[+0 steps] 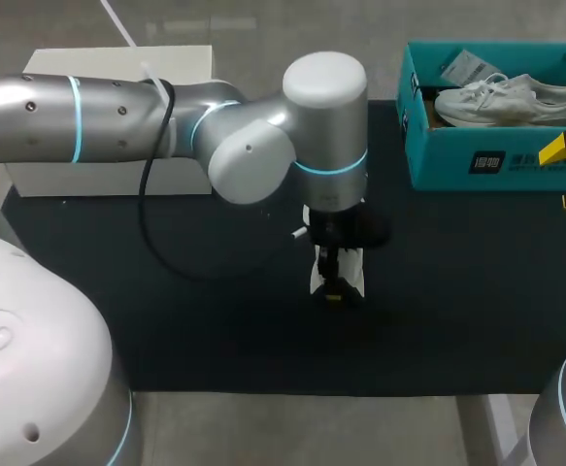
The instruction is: Take the shoe out of the shoebox, open the shoe tongue, remove and reinsert the insole, then place the shoe into the shoebox
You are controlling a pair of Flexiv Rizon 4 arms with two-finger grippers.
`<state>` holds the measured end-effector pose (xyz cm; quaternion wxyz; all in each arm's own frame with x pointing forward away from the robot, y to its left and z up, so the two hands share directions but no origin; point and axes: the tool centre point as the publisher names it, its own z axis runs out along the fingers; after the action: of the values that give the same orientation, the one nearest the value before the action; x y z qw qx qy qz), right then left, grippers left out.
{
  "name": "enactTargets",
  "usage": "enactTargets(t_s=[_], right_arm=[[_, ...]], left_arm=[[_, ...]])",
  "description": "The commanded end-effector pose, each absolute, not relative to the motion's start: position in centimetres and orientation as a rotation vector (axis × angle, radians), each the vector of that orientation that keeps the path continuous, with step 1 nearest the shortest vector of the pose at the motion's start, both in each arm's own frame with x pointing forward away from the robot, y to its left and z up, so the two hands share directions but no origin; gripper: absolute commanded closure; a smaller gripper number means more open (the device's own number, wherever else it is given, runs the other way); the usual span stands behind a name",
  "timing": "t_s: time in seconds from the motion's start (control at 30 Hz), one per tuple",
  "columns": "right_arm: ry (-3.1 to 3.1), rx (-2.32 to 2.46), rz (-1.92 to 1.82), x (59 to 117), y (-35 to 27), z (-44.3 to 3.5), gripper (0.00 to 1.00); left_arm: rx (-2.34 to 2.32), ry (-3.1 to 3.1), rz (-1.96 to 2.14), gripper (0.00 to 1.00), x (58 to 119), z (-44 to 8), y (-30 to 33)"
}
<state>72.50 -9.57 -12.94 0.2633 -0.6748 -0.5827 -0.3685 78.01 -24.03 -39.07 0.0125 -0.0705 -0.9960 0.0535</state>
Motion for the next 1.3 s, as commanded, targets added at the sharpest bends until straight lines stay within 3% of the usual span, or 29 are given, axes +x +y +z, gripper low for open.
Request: enactTargets(t_s=[0.03, 0.1, 0.23, 0.3, 0.7, 1.3], right_arm=[[-1.576, -1.829, -0.995, 72.4, -9.5, -13.0, 0.00], [-1.576, -1.829, -0.995, 72.4, -9.5, -13.0, 0.00], [-1.576, -1.829, -0.995, 72.4, -9.5, -13.0, 0.00], [-1.576, -1.829, -0.995, 72.4, -9.5, -13.0, 0.00], [-1.576, -1.829, -0.995, 72.4, -9.5, -13.0, 0.00], [-1.576, -1.829, -0.995, 72.4, -9.5, -13.0, 0.00]], left_arm=[[-0.227, -3.097, 0.152, 0.18, 78.4, -39.9, -25.0], [-0.225, -3.095, 0.154, 0.27, 78.5, -40.0, -25.1], [-0.212, -3.088, 0.154, 0.62, 78.7, -40.3, -24.9], [-0.200, -3.084, 0.154, 1.00, 78.6, -40.4, -24.7], [-0.167, -3.017, 0.144, 1.00, 77.2, -39.2, -23.9], [-0.058, -2.943, 0.061, 1.00, 74.5, -33.4, -23.3]])
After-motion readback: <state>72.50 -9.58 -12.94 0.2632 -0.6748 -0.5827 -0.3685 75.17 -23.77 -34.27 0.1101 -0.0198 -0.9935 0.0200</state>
